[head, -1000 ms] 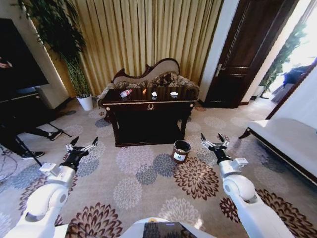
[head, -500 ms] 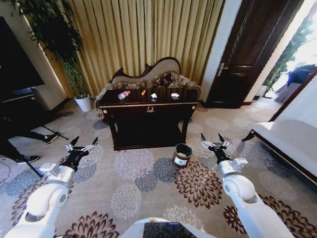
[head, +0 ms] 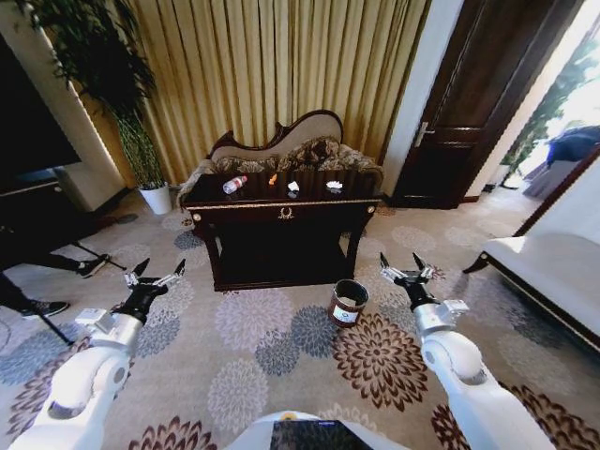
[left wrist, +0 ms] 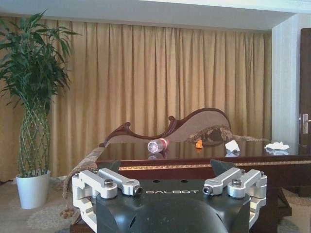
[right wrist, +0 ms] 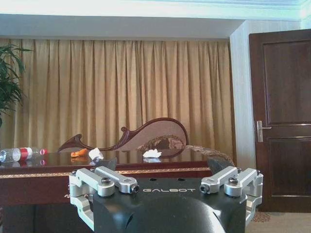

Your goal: Move to the front of the table and place the trash on the table into the trash bin.

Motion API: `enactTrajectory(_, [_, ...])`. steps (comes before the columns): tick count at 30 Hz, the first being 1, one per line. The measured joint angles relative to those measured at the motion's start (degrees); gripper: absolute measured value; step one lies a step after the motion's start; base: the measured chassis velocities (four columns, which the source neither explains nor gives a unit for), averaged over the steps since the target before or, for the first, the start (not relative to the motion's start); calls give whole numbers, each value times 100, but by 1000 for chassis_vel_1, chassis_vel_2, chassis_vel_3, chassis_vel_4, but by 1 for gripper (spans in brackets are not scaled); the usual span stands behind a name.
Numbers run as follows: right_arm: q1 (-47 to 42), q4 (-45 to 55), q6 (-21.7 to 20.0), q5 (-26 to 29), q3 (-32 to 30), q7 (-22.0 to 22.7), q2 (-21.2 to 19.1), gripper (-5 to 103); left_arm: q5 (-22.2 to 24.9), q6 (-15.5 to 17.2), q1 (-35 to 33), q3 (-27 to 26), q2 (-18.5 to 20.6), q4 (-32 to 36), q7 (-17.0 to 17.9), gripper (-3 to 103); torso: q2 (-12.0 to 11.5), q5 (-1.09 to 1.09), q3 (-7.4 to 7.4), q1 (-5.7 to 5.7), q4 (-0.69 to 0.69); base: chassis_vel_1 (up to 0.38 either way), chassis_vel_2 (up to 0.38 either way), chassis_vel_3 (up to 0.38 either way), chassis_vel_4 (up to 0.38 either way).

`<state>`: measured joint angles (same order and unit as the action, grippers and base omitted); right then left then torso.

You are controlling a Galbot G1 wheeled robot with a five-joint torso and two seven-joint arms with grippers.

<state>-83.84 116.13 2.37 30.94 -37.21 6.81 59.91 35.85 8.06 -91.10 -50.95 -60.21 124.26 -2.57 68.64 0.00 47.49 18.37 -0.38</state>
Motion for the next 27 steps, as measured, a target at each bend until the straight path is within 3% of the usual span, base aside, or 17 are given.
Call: enactTrajectory(27, [-53, 24, 7, -92, 26, 0, -1, 100, 6, -73, -19, -27, -4, -8, -53, 100, 0, 0, 0, 0, 0, -143, 144, 143, -143])
